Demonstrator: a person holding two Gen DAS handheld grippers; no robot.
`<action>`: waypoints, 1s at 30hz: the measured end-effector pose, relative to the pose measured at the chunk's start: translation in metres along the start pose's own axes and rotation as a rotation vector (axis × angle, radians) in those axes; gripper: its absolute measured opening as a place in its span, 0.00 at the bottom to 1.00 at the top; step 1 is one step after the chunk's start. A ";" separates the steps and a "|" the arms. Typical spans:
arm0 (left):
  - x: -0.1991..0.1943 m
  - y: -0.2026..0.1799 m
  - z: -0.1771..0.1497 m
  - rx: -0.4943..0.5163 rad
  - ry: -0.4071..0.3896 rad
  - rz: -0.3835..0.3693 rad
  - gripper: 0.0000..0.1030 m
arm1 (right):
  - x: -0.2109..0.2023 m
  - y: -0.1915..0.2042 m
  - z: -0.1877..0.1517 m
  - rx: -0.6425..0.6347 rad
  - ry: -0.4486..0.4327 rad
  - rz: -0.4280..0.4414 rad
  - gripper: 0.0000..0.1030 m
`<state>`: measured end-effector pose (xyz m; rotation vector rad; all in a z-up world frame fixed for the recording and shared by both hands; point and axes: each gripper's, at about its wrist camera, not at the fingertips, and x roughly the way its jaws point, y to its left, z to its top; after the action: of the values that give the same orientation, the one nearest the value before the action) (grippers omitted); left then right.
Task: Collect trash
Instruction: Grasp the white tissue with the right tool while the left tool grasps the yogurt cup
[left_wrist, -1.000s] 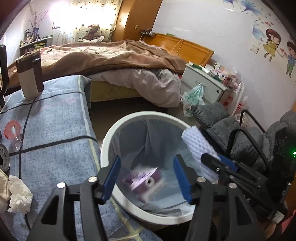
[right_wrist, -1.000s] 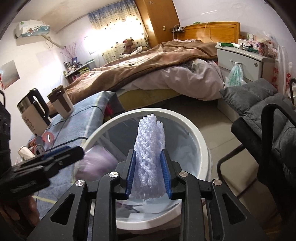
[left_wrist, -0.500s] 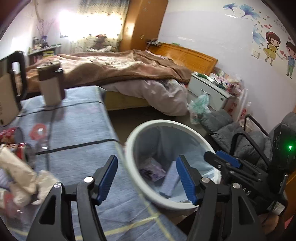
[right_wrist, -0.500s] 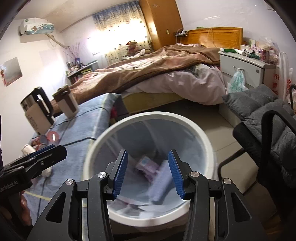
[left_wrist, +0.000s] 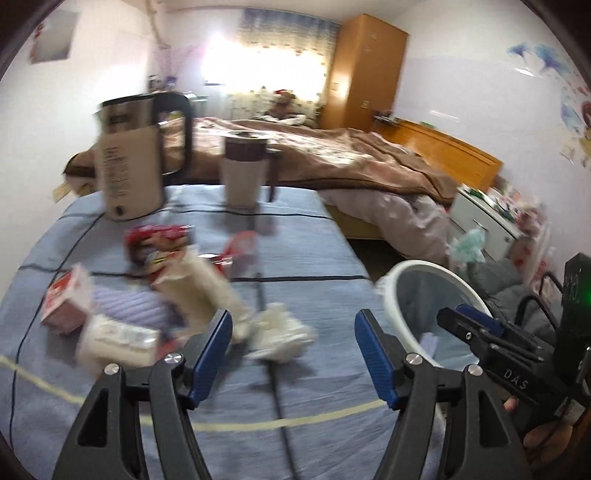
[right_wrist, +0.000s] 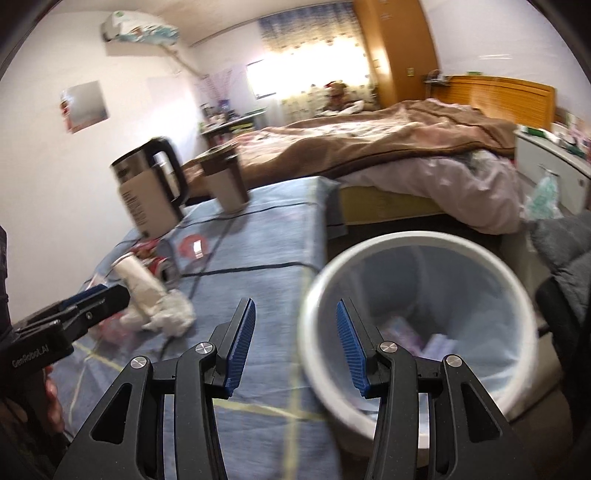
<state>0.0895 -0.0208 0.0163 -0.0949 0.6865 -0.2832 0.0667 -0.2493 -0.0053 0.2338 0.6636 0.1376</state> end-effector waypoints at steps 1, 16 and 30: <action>-0.004 0.010 -0.002 -0.021 -0.003 0.015 0.69 | 0.005 0.006 0.000 -0.008 0.008 0.021 0.45; -0.006 0.096 -0.019 -0.161 0.030 0.231 0.73 | 0.075 0.087 0.002 -0.139 0.123 0.204 0.45; -0.011 0.120 -0.030 -0.216 0.053 0.249 0.79 | 0.102 0.102 -0.001 -0.182 0.199 0.203 0.54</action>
<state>0.0898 0.0972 -0.0212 -0.2069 0.7720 0.0283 0.1405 -0.1302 -0.0406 0.1126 0.8193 0.4177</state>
